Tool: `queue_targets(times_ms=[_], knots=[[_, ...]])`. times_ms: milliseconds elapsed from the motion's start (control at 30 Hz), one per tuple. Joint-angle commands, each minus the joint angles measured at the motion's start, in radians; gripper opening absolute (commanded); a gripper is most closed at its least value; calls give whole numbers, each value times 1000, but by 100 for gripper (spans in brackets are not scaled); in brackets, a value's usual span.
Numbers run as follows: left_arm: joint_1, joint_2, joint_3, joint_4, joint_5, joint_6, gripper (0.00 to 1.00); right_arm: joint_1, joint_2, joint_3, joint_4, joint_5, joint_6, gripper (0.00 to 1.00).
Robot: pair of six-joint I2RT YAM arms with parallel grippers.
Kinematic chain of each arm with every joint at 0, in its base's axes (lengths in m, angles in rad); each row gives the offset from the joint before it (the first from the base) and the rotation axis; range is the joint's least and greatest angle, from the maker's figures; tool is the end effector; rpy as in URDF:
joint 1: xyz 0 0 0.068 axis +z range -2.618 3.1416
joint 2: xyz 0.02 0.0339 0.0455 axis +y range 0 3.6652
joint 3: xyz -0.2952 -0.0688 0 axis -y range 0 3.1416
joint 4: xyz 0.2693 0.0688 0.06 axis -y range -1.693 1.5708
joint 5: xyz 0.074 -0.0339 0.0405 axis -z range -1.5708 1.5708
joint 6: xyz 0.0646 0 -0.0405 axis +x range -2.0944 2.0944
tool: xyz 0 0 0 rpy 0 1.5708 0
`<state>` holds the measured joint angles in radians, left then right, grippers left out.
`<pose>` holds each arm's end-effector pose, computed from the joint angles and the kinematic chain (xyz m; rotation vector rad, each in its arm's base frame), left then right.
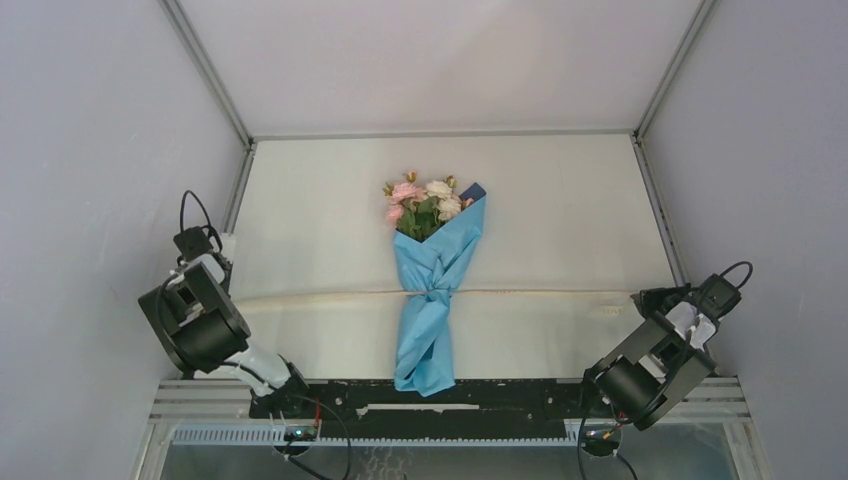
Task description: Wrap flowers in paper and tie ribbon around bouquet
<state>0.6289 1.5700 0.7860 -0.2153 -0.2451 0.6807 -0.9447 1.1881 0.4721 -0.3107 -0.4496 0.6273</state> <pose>0.2550 0.2049 0.1461 -0.0281 2.7367 0.7565 0.1521 -0.1624 0.1428 1.6573 1.8809 0.4546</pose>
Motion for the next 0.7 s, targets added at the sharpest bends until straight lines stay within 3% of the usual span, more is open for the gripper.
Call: queue_targets(times_ms=[0,100,167,233,300,333,400,467,600,667], knots=[[-11,-131,75,-149,66,-24,0,140,-25,76,105,177,-60,0],[-161,-283,158,-455,307,-120,0,412,-53,140,-8,368,-120,0],[-290,-375,255,-619,452,-185,0,506,-76,145,-46,415,-101,1],[-388,-432,395,-747,615,-246,0,611,-94,146,-77,442,-94,11],[-464,-477,527,-837,739,-302,0,698,-92,147,-108,449,-92,35],[-490,-499,583,-862,797,-330,0,742,-83,154,-132,463,-97,48],[-529,-543,683,-873,901,-421,0,833,-58,200,-233,532,-111,61],[-567,-579,789,-879,978,-491,0,933,-33,267,-342,639,-131,65],[-578,-593,954,-907,1124,-639,0,1267,-59,396,-460,927,-175,75],[-578,-606,982,-914,1151,-672,0,1410,-113,415,-365,847,-303,75]])
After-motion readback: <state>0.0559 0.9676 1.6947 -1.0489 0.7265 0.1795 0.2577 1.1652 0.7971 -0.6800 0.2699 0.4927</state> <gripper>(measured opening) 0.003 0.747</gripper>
